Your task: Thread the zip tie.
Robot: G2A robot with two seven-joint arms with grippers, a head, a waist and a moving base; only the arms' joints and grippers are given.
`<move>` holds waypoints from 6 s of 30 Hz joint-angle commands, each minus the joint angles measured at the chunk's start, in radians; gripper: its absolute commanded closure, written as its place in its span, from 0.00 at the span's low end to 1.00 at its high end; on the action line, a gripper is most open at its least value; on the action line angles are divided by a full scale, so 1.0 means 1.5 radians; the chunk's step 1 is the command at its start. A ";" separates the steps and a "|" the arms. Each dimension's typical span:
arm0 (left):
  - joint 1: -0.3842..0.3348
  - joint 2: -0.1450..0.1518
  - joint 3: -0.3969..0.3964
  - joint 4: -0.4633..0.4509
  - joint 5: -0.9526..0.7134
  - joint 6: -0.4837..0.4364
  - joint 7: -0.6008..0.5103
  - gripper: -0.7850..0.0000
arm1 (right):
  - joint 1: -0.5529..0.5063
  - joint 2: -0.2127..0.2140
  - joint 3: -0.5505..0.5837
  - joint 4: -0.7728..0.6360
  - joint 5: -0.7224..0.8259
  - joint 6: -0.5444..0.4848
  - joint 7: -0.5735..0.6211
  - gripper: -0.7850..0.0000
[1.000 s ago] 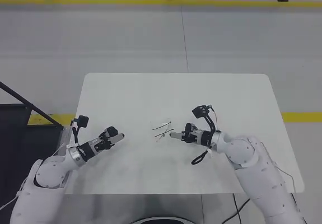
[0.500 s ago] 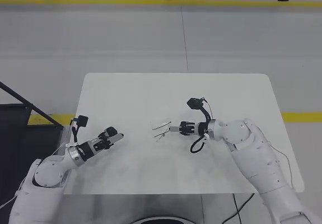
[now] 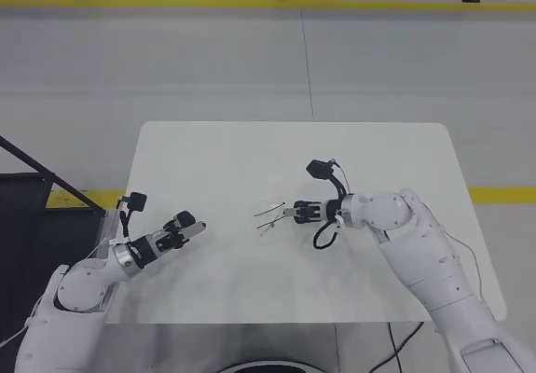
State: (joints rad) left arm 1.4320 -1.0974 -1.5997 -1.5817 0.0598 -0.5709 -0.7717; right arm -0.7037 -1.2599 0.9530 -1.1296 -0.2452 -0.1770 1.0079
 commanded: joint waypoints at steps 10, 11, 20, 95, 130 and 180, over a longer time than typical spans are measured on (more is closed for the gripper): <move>0.000 0.000 0.000 0.000 0.000 0.000 0.000 0.00 | 0.025 -0.009 -0.021 0.038 0.014 -0.005 0.004 0.69; 0.000 0.000 0.000 0.000 0.000 0.000 0.000 0.00 | 0.026 -0.010 -0.022 0.040 0.015 -0.007 0.005 0.70; 0.000 0.000 0.000 0.000 0.000 0.000 0.000 0.00 | 0.038 -0.014 -0.030 0.059 0.032 -0.023 0.018 1.00; -0.119 0.062 0.238 0.000 -0.040 -0.156 -0.163 0.65 | 0.030 0.078 -0.132 -0.156 0.264 -0.244 0.180 1.00; -0.157 0.075 0.297 0.022 -0.048 -0.173 -0.140 0.66 | 0.074 0.062 -0.181 -0.117 0.287 -0.236 0.187 1.00; -0.147 0.068 0.297 0.034 -0.032 -0.137 0.115 1.00 | -0.103 0.111 -0.051 -0.188 0.304 -0.336 0.050 0.00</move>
State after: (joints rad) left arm 1.2080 -0.9928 -1.1559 -1.5250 -0.0020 -0.7784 -0.6265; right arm -0.8553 -1.0924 0.8806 -1.4198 0.1916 -0.6738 1.0867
